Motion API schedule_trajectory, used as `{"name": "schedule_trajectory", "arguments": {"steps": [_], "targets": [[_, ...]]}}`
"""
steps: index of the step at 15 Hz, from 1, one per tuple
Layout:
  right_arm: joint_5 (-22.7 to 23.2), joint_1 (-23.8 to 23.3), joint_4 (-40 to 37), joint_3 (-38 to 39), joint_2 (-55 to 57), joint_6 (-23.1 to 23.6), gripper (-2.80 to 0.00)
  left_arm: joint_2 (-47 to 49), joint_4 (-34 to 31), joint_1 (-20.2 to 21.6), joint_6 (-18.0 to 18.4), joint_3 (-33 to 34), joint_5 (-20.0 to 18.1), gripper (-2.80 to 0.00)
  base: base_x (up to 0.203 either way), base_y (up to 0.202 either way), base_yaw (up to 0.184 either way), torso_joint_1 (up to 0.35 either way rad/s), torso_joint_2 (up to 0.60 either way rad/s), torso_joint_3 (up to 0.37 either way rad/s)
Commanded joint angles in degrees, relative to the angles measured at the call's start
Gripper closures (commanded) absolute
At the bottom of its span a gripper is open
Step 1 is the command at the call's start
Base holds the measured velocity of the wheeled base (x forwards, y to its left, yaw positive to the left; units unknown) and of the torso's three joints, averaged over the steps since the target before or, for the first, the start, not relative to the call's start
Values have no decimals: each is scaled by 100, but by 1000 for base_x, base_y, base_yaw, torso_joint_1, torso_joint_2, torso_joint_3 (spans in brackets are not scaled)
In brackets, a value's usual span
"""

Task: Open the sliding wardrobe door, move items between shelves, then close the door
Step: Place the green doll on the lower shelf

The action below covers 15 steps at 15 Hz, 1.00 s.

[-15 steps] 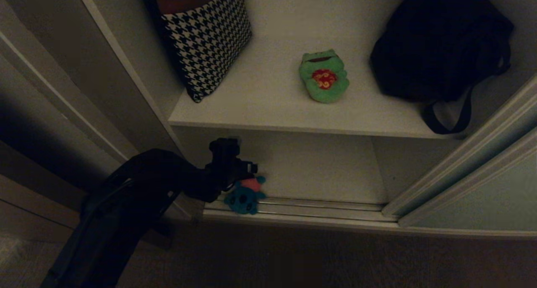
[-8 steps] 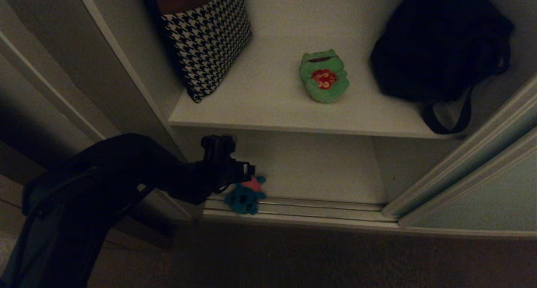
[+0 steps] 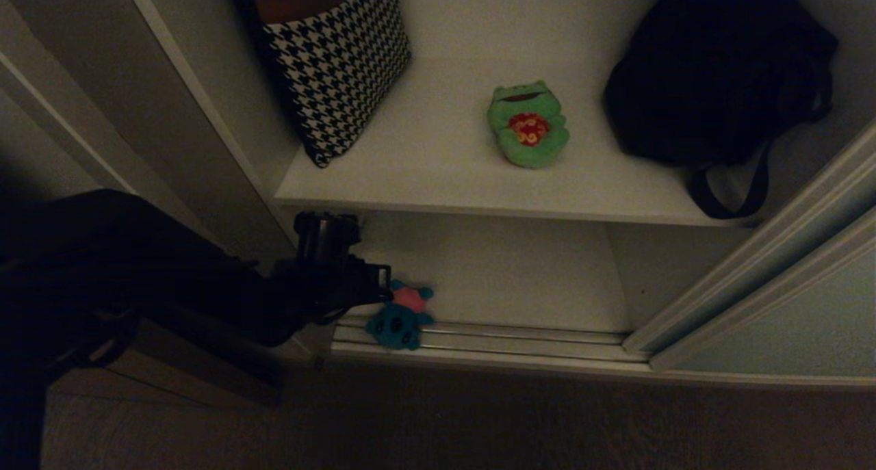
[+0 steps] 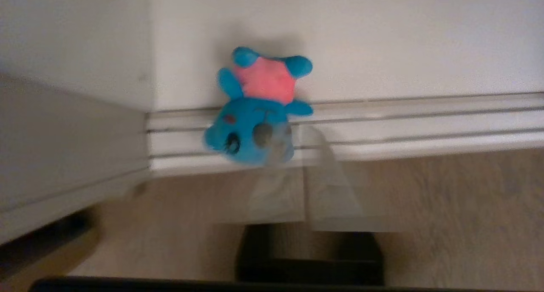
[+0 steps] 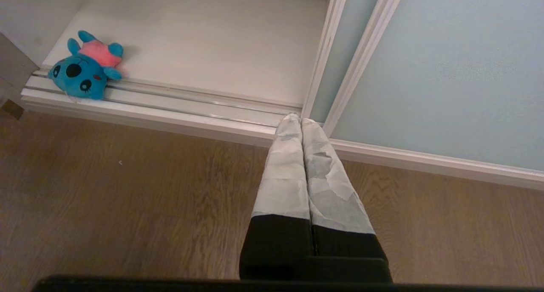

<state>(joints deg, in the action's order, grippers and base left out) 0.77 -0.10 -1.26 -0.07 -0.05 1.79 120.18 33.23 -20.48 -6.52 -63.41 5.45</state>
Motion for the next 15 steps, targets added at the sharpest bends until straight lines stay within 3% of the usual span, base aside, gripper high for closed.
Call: {"name": "schedule_trajectory", "arguments": {"steps": [1,5,8,12,15], "targets": [[5,1,-1,-1,-4,2,0,-1223,-184,-6,-7,746,-9,0,0,0,0,0,0,0],[2,1,2,-1,-4,6,0,-2653,-426,-38,-16,2434,-10,0,0,0,0,0,0,0],[10,1,3,7,-4,6,0,-3713,-786,-149,-81,2925,-15,0,0,0,0,0,0,0],[2,1,3,-1,-4,-3,0,-4828,-1192,-697,-35,3846,-36,0,0,0,0,0,0,0],[3,1,-5,-1,-4,6,0,-5845,-1444,-1213,76,4054,-62,0,0,0,0,0,0,0]]}}
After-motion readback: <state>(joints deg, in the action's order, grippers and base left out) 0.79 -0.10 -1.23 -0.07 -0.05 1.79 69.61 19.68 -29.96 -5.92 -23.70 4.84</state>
